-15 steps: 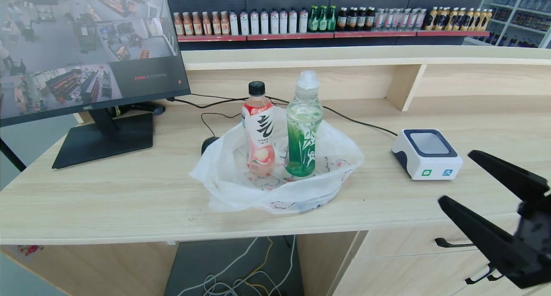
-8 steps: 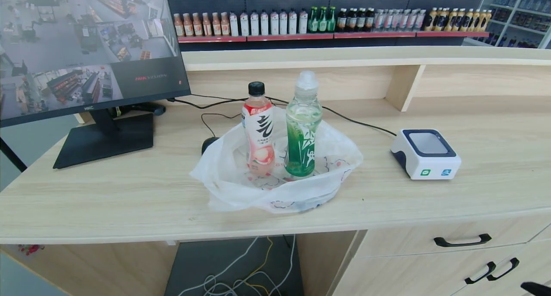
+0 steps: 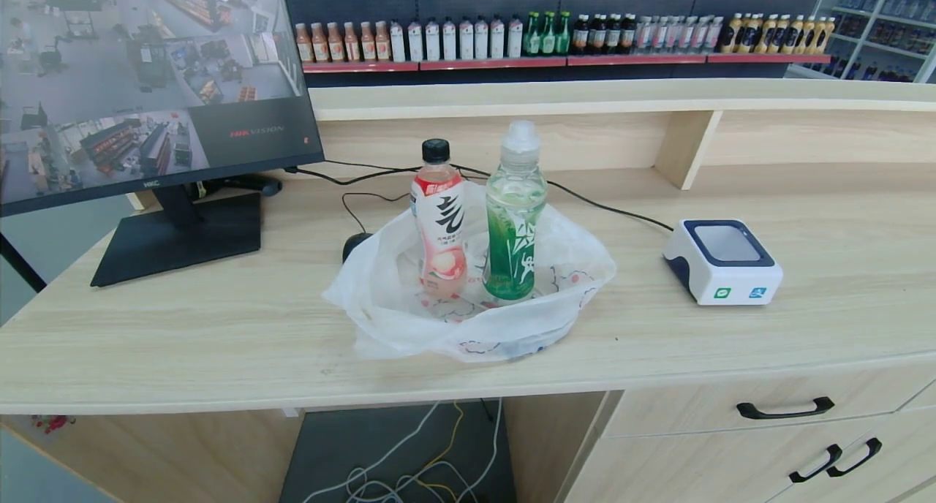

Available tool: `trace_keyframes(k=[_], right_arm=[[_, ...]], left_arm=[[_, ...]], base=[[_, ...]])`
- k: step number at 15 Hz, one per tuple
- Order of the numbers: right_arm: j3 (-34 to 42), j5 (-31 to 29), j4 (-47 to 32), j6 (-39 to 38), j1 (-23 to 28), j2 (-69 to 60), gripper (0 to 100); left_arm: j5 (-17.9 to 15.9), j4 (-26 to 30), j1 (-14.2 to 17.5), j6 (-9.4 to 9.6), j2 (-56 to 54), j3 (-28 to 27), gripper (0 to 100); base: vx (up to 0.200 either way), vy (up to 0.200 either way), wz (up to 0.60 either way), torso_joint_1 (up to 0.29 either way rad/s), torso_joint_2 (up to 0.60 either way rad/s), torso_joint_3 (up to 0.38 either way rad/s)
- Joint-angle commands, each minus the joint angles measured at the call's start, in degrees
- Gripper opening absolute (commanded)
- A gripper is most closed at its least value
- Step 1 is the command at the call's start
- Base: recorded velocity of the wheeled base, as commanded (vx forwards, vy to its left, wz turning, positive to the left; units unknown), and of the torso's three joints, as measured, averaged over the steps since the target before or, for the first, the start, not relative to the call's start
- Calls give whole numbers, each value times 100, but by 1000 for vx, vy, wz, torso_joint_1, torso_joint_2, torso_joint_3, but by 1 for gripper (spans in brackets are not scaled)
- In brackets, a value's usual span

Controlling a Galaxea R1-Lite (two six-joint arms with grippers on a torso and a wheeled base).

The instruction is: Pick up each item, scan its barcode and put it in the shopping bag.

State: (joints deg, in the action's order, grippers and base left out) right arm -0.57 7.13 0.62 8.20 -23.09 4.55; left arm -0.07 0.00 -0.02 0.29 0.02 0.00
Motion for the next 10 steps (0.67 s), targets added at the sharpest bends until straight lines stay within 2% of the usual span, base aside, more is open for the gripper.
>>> trace_keyframes(k=[1, 2, 3, 6, 8, 10], right_arm=[[40, -107, -36, -267, 850, 81, 100], [57, -195, -27, -381, 920, 134, 100], [57, -362, -27, -442, 1237, 231, 100], [57, -362, -27, -425, 2230, 152, 100], [57, -362, -18, -390, 2265, -455, 100], [57, -335, -18, -319, 2265, -455, 100]], left_arm=[[7, 0, 2, -3, -2, 0, 100], [7, 9, 2, -3, -2, 0, 100], [7, 9, 2, -12, -2, 0, 100], [7, 9, 2, -12, -2, 0, 100], [7, 9, 2, -12, -2, 0, 100], [-1, 9, -6, 6, -2, 0, 100]], base=[[0, 0, 0, 0, 0, 0], [0, 0, 0, 0, 0, 0], [0, 0, 0, 0, 0, 0], [0, 0, 0, 0, 0, 0], [0, 0, 0, 0, 0, 0], [0, 0, 0, 0, 0, 0]])
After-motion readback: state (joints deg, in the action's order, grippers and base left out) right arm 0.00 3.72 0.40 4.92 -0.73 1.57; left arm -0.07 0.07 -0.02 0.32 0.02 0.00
